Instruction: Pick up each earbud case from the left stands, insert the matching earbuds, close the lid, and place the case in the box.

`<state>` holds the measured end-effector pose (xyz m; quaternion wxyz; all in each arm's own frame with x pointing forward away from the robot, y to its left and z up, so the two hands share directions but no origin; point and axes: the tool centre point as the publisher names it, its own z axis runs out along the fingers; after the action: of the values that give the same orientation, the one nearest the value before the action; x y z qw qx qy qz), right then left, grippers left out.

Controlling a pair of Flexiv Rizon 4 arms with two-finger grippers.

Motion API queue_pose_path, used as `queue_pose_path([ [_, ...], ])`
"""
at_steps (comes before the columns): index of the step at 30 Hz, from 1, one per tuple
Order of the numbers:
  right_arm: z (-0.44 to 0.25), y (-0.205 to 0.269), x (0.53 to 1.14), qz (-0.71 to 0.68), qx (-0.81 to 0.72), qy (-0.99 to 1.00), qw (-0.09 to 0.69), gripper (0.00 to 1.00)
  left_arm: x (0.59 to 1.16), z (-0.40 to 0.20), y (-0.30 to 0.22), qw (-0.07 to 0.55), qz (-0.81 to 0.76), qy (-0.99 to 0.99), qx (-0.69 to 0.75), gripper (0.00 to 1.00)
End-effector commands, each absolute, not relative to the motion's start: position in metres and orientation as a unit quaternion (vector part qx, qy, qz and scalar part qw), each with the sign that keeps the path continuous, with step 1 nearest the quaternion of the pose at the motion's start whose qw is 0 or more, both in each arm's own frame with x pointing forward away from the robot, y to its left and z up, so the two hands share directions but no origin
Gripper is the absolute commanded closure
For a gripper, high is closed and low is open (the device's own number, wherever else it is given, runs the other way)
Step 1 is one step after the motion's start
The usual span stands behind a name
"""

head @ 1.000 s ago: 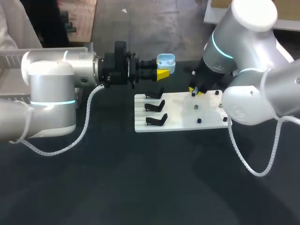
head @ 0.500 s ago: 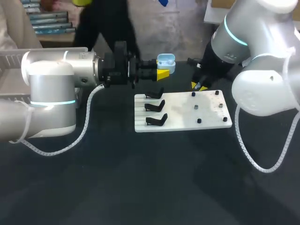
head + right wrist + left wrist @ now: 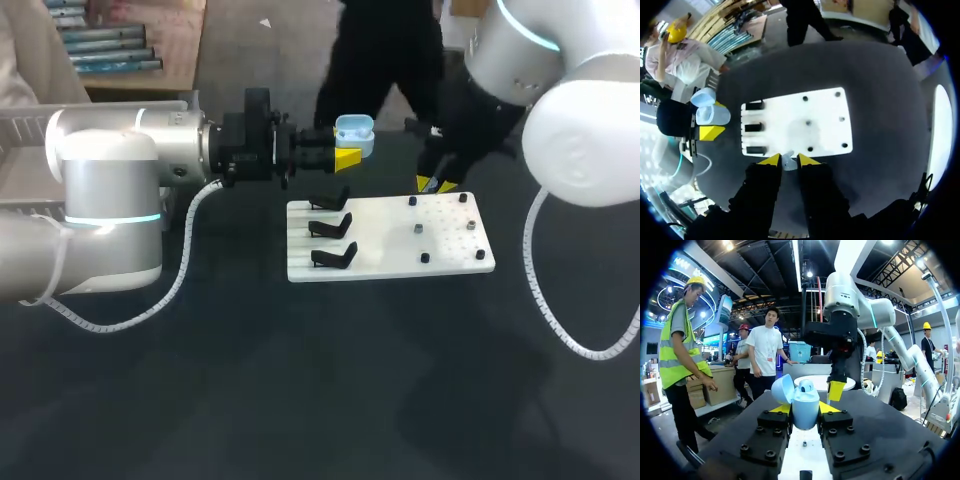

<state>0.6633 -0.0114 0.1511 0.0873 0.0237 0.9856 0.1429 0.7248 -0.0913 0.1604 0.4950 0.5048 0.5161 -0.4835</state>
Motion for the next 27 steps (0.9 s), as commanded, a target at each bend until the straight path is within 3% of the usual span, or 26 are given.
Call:
queue_pose_path([
  [1,0.18,-0.01,0.643,0.137,0.013,0.987,0.087,1.0,0.725,0.16,-0.092,0.496,-0.484,0.515,0.504,1.0],
  [14,0.222,0.025,0.626,0.136,-0.051,0.985,0.097,1.0,0.725,0.16,-0.092,0.496,-0.484,0.515,0.504,1.0],
  [27,0.238,0.059,0.651,0.131,-0.121,0.977,0.115,1.0,0.725,0.16,-0.092,0.496,-0.484,0.515,0.504,1.0],
])
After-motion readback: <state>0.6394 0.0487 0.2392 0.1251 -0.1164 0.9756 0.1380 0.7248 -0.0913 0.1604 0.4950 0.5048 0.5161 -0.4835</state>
